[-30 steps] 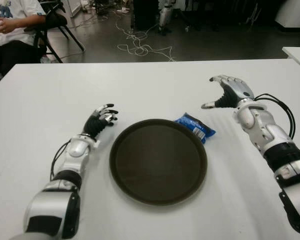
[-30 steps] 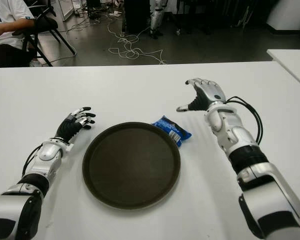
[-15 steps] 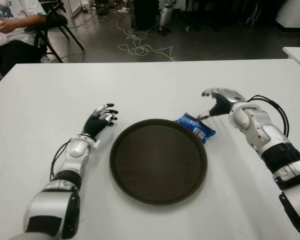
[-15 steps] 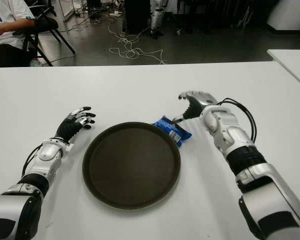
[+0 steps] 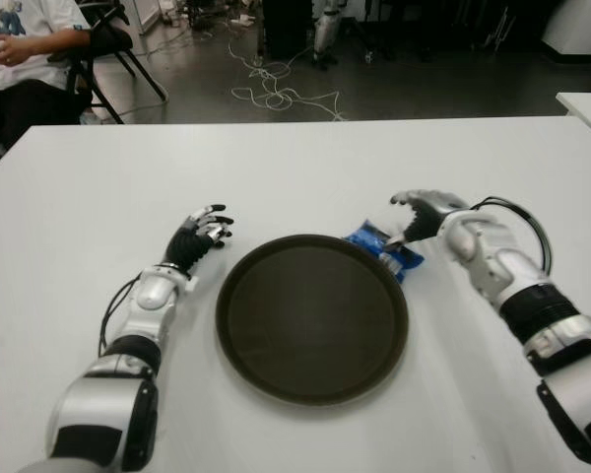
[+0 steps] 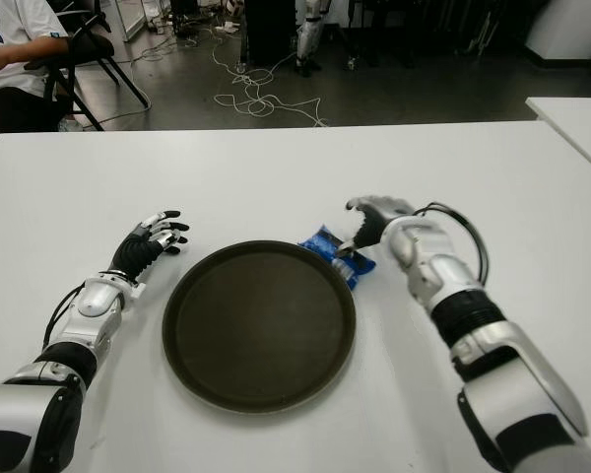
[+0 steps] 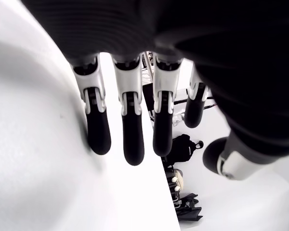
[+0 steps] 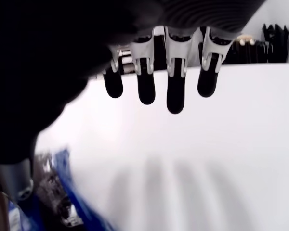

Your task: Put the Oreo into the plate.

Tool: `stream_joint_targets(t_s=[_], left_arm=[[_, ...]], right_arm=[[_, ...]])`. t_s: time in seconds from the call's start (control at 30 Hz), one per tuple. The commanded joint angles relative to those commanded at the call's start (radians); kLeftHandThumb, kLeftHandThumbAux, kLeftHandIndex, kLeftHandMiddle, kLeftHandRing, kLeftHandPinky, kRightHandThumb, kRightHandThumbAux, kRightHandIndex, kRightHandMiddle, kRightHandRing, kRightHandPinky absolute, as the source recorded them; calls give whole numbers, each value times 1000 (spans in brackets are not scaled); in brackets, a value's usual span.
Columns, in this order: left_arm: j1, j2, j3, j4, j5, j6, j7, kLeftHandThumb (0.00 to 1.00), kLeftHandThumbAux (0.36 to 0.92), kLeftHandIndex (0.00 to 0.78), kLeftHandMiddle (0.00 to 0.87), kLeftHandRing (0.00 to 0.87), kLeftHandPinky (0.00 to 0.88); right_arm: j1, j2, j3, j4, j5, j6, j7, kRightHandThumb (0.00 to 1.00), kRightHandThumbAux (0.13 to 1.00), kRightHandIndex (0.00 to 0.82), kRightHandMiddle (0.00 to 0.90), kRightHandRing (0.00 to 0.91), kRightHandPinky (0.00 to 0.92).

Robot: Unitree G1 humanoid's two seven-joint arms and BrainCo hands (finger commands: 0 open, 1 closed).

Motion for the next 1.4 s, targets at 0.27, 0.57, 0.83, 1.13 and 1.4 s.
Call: stream_joint_targets(t_s=[0.27,0.57,0.83,1.13,1.4], left_arm=[[1,2,-7,0,4,-7,2,317,594,187,304,323,349],[1,3,-15,-2,19,-10,20,303,596,193,308,324,345],[0,0,-13,-3,15,-9,16,314,610,204,310,326,355],[0,-3,-12,-2,13,-18,9,317,593,199,307,328,362],[1,-6,-7,1,8,-29,5,333,589,195,308,330,365]], right_arm=[[-4,21,14,25,-5,6,-16,0,579,193,215,228,235],[-10,34,28,44,-11,13,-27,0,583,197,220,229,232],[-11,46,30,59,-12,22,-49,0,598,217,233,248,264],[-15,57,34,77,-10,30,-72,0,619,195,218,241,275],[-12,66,32,95,-3,18,-101,0,646,208,219,235,260]])
